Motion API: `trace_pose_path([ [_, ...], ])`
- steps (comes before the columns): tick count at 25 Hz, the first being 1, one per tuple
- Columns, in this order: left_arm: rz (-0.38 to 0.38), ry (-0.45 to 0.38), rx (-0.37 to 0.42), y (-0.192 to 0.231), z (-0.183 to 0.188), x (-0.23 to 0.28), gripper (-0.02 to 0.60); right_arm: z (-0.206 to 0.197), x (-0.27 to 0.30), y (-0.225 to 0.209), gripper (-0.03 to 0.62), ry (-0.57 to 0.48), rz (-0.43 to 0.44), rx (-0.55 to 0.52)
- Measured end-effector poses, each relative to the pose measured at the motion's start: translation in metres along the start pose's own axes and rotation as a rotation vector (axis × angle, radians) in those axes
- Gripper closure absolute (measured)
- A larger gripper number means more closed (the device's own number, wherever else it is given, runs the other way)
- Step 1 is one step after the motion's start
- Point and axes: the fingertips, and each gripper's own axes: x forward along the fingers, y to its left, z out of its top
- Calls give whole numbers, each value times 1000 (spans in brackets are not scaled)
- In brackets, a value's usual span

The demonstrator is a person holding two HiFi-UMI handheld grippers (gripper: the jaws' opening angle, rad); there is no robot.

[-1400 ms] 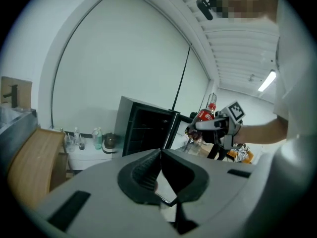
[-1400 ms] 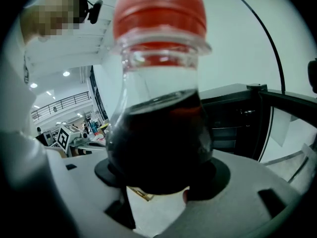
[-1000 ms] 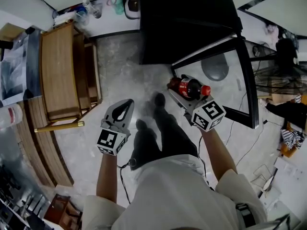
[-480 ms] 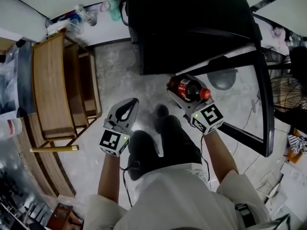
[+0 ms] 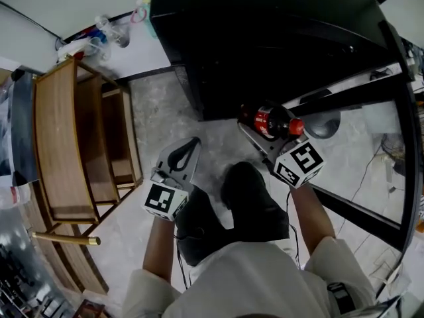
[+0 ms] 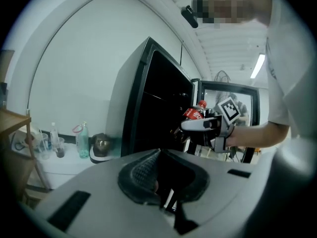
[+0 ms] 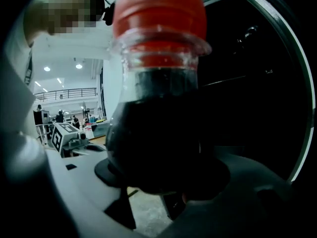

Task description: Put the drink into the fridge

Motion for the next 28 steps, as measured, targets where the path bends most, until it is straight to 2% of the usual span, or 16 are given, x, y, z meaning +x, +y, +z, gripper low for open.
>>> trace_pose_path([
  [7, -6, -27, 51, 20, -69, 26, 572, -47, 21, -26, 290, -38, -24, -82],
  [10, 4, -43, 55, 26, -85, 31, 572, -57, 27, -29, 290, -51, -30, -129],
  [15, -12, -94, 94, 18, -96, 47, 572, -64, 33, -40, 290, -74, -49, -193],
  [19, -13, -72, 97, 13, -108, 55, 572, -66, 51, -47, 290, -66, -49, -220],
  [25, 9, -115, 75, 12, -97, 51, 572, -57, 92, -59, 290, 25, -40, -265],
  [28, 15, -111, 78, 13, -100, 50, 572, -57, 115, -68, 290, 91, -31, -274],
])
